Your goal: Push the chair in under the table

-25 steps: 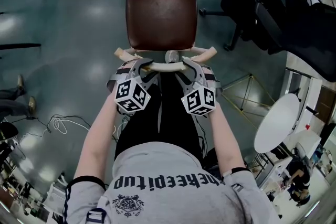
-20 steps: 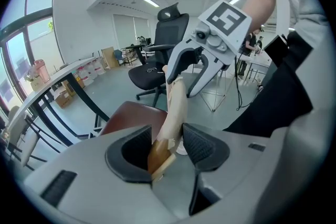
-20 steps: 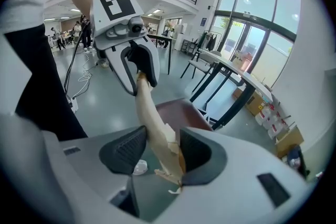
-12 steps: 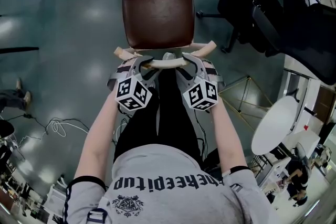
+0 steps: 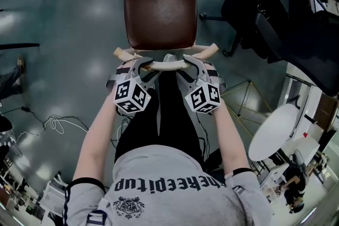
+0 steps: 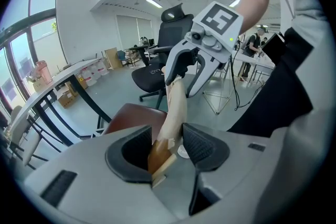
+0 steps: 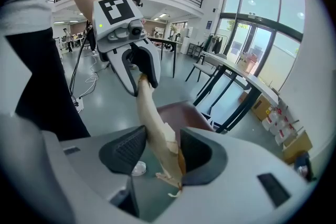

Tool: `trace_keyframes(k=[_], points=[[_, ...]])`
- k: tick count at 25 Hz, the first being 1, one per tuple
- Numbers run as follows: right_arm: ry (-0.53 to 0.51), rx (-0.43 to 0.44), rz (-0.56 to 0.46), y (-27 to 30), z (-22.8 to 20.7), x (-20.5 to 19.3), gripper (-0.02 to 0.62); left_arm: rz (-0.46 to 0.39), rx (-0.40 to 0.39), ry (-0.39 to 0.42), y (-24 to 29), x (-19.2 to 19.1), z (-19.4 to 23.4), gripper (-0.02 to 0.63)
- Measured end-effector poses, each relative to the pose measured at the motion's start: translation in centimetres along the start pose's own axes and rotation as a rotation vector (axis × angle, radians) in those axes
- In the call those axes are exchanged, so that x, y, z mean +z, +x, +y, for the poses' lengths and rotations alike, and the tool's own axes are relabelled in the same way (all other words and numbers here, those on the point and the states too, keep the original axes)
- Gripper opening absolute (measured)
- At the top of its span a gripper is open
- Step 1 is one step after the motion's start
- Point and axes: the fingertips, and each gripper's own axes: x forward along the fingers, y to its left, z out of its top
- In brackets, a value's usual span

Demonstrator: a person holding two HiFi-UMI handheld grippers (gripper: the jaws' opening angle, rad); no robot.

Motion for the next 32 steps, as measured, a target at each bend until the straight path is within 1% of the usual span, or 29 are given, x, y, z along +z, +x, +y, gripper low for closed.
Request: trace_keyframes(k=[5, 9, 11, 15, 19, 22, 25, 32], points=[[0.007, -0.004, -0.004, 0.3, -0.2, -0.1, 0.212, 0.003, -0.001, 0.0, 0.3, -0.2, 0.3, 0.195], [0.005, -0.002, -0.005, 0.3, 0.7, -0.3, 0.212, 0.017, -0.008, -0.006, 0.3, -0.7, -0.5, 0.195], [0.006, -0.014, -0.002, 0.3, 0.9, -0.5, 0.212, 0.015, -0.002, -0.003, 0.4, -0.7, -0.8, 0.195], [0.0, -0.038, 0.008, 0.1, -0.6, -1.1, 0.216, 0.002, 0.021, -0.003, 1.0, 0.4, -0.2, 0.193], [-0.024, -0.059, 0.033, -0.1, -2.4, -2.3, 0.215, 0.0, 0.049, -0.019, 2.5, 1.7, 0.4, 0.186], [-0.02, -0.076, 0.024, 0.4, -3.7, -2.2, 0.213, -0.002, 0.071, -0.016, 3.0, 1.8, 1.8, 0.196], [-0.006, -0.091, 0.018, 1.2, -5.3, -1.5, 0.213, -0.001, 0.057, -0.009, 3.3, 1.9, 3.9, 0.196], [0.009, -0.092, -0.004, 3.4, -9.0, 0.0, 0.213, 0.023, 0.036, -0.009, 4.0, 1.7, 8.8, 0.204]])
